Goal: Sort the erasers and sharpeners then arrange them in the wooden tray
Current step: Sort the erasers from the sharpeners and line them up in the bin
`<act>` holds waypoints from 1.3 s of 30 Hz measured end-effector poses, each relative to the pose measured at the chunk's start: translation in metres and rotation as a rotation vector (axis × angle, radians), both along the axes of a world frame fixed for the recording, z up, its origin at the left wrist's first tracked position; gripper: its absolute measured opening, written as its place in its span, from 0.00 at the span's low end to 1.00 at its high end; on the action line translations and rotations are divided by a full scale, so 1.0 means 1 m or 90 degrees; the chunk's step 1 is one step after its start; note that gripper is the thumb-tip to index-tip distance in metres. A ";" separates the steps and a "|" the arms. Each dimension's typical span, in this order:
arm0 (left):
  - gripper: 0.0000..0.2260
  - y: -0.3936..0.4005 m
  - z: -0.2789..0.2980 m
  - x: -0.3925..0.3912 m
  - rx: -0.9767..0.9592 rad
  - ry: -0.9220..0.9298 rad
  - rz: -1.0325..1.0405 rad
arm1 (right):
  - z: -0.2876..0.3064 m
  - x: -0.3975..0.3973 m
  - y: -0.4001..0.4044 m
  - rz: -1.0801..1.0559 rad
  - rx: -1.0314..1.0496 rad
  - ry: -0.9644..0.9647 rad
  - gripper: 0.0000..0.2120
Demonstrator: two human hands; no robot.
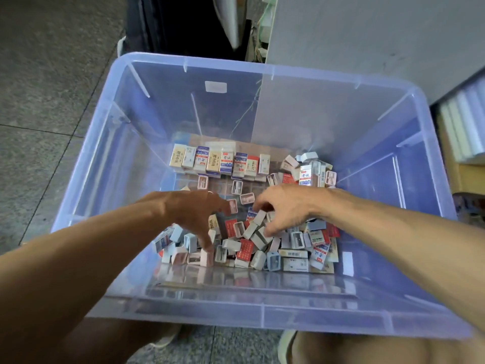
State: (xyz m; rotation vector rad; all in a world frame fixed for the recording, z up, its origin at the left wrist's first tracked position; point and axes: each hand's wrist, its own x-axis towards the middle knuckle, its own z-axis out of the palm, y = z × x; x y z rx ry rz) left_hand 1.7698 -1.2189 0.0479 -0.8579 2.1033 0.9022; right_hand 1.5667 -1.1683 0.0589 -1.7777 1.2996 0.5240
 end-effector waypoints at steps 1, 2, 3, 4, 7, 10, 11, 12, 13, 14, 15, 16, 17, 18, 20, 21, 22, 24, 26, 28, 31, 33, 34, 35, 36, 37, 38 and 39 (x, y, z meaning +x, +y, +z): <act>0.39 0.002 -0.001 0.000 -0.013 -0.014 -0.024 | -0.002 0.002 0.003 0.011 0.015 0.005 0.26; 0.40 0.002 -0.002 0.000 -0.017 -0.020 -0.030 | -0.004 0.003 0.005 0.021 0.023 0.016 0.30; 0.40 0.002 -0.003 0.000 -0.008 -0.022 -0.026 | -0.007 0.004 0.006 0.026 0.027 0.024 0.35; 0.40 0.002 -0.003 -0.001 0.008 -0.027 -0.020 | -0.008 0.004 0.007 0.031 0.025 0.030 0.40; 0.40 0.004 -0.003 -0.003 0.046 -0.052 -0.016 | -0.012 0.006 0.007 0.050 0.005 0.030 0.42; 0.36 0.003 -0.004 -0.004 0.057 -0.042 -0.010 | -0.014 0.008 0.009 0.021 0.002 0.031 0.41; 0.35 0.002 -0.005 -0.005 0.062 -0.035 -0.004 | -0.016 0.008 0.010 0.012 0.000 0.033 0.42; 0.34 0.001 -0.005 -0.005 0.065 -0.030 0.001 | -0.017 0.009 0.011 0.005 -0.004 0.028 0.42; 0.33 0.001 -0.005 -0.005 0.065 -0.028 0.001 | -0.018 0.010 0.011 -0.003 -0.005 0.016 0.40; 0.33 0.000 -0.004 -0.006 0.061 -0.031 -0.002 | -0.018 0.010 0.011 -0.018 0.000 -0.004 0.38; 0.33 0.000 -0.003 -0.006 0.052 -0.039 -0.012 | -0.018 0.009 0.010 -0.036 0.012 -0.018 0.35; 0.34 0.000 0.000 -0.006 0.041 -0.053 -0.028 | -0.017 0.008 0.009 -0.052 0.020 -0.027 0.33; 0.34 0.000 0.001 -0.005 0.033 -0.071 -0.045 | -0.017 0.007 0.008 -0.065 0.020 -0.031 0.32; 0.35 0.000 0.003 -0.004 0.032 -0.085 -0.054 | -0.016 0.006 0.007 -0.076 0.015 -0.037 0.31; 0.35 0.000 0.003 -0.002 0.047 -0.095 -0.052 | -0.019 0.006 0.007 -0.092 0.004 -0.044 0.26; 0.35 0.001 0.002 -0.001 0.054 -0.093 -0.045 | -0.021 0.007 0.007 -0.106 0.002 -0.044 0.23; 0.34 0.002 0.001 -0.001 0.060 -0.091 -0.035 | -0.021 0.008 0.008 -0.123 0.001 -0.052 0.19; 0.33 0.004 0.000 -0.001 0.065 -0.086 -0.006 | -0.022 0.009 0.008 -0.152 0.007 -0.072 0.15; 0.30 0.005 -0.001 0.000 0.069 -0.070 0.027 | -0.021 0.008 0.009 -0.172 0.025 -0.085 0.17; 0.25 0.007 -0.006 0.000 0.069 -0.030 0.056 | -0.020 0.009 0.009 -0.166 0.044 -0.077 0.19; 0.27 0.011 -0.012 -0.001 0.098 0.041 0.126 | -0.018 0.009 0.007 -0.146 0.064 -0.056 0.21; 0.33 0.014 -0.010 -0.007 0.124 0.054 0.151 | -0.016 0.006 0.005 -0.131 0.060 -0.052 0.21; 0.31 0.014 -0.009 -0.010 0.136 0.069 0.165 | -0.015 0.004 0.004 -0.133 0.066 -0.052 0.21; 0.27 0.016 -0.010 -0.013 0.152 0.087 0.178 | -0.013 0.001 0.003 -0.146 0.077 -0.055 0.21; 0.24 0.019 -0.010 -0.016 0.162 0.110 0.189 | -0.011 -0.001 0.002 -0.157 0.088 -0.061 0.21; 0.22 0.022 -0.011 -0.018 0.159 0.126 0.181 | -0.009 -0.003 0.001 -0.160 0.095 -0.064 0.21; 0.21 0.026 -0.014 -0.019 0.148 0.136 0.163 | -0.007 -0.005 0.001 -0.149 0.093 -0.060 0.21; 0.23 0.029 -0.017 -0.020 0.125 0.128 0.130 | -0.006 -0.007 0.000 -0.138 0.087 -0.058 0.22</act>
